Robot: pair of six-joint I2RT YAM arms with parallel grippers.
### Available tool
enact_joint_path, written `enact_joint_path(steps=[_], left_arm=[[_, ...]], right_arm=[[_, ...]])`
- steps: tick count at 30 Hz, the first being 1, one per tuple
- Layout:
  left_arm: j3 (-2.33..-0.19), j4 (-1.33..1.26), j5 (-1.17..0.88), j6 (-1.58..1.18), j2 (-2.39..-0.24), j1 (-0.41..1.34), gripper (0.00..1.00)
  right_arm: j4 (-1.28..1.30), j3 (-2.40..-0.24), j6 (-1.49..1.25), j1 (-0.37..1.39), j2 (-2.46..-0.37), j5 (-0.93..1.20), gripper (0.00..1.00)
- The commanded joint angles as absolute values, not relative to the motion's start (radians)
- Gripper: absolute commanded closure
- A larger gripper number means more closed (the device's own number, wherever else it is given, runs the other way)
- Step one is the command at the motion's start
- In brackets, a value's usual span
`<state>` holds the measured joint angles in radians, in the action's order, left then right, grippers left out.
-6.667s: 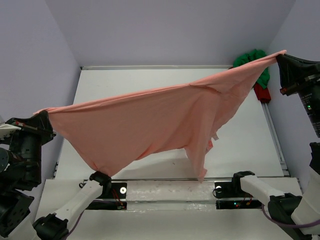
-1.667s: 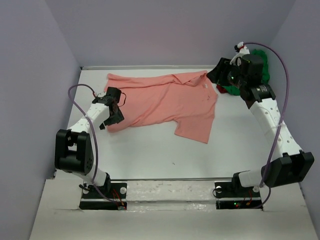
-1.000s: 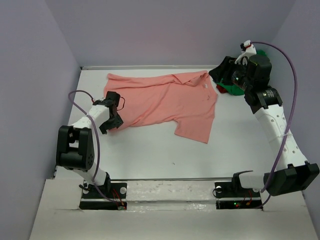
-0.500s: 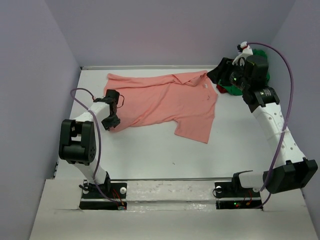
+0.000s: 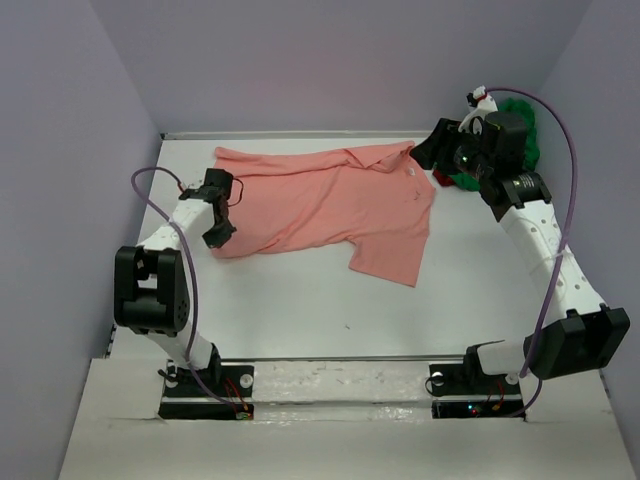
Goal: Fold and stack the t-shirts
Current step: Flatten out the tshirt
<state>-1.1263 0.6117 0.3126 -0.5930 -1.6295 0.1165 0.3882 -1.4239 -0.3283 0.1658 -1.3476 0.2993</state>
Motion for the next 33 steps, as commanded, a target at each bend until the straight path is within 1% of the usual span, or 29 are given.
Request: enact_joint_path(steps=[1, 4, 9, 18, 22, 27, 33], left_arm=[[-1.195, 0.672, 0.373, -0.592, -1.529, 0.048, 1.00], [-1.216, 0.675, 0.374, -0.595, -1.514, -0.023, 1.00], [-1.267, 0.670, 0.350, -0.578, -1.545, -0.078, 1.00], [-1.368, 0.655, 0.253, -0.572, -1.770, -0.080, 1.00], [-1.367, 0.696, 0.316, -0.589, -1.711, -0.029, 1.00], [-1.278, 0.733, 0.278, -0.598, -1.586, -0.026, 1.00], [-1.227, 0.730, 0.201, -0.594, -1.562, -0.026, 1.00]], right_arm=[[0.339, -1.427, -0.314, 0.172, -1.348, 0.305, 0.40], [0.341, -1.424, -0.314, 0.172, -1.348, 0.301, 0.40], [0.342, -1.424, -0.314, 0.172, -1.353, 0.308, 0.39], [0.342, -1.425, -0.308, 0.172, -1.354, 0.307, 0.39], [0.347, -1.427, -0.308, 0.172, -1.362, 0.308, 0.39], [0.344, -1.440, -0.311, 0.172, -1.362, 0.319, 0.38], [0.344, -1.436, -0.311, 0.172, -1.358, 0.328, 0.38]])
